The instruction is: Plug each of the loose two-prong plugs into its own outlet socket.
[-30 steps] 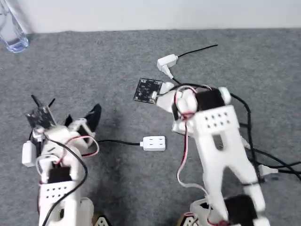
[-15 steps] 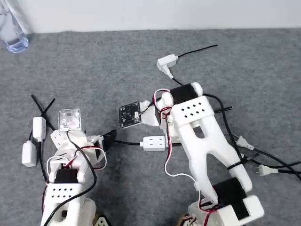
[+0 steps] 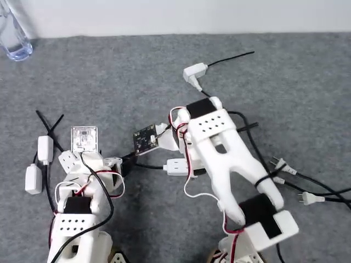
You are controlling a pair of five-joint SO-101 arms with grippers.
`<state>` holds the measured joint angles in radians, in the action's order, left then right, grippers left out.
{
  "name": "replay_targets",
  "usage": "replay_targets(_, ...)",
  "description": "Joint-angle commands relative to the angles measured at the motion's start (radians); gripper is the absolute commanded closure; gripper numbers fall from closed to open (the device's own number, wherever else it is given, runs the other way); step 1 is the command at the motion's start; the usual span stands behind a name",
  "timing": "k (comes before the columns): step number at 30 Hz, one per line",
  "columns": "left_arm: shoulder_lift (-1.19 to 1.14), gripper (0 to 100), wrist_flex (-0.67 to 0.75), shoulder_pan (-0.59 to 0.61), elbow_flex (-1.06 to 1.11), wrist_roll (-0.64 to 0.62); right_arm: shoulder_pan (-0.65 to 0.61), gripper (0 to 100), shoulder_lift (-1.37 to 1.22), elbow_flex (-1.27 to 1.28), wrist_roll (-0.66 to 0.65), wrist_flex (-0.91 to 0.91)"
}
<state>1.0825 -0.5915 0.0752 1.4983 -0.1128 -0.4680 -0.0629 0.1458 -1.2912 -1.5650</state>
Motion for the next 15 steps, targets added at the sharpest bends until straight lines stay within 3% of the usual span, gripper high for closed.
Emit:
replay_targets(1, 0.012, 66, 0.026, -0.008, -0.004, 0.009, -0.013, 99.0, -0.005, -0.06, -0.006, 0.044)
replay_targets(15, 0.012, 66, 0.026, -0.028, -0.002, 0.011, -0.005, 99.0, -0.038, -0.149, 0.017, 0.033)
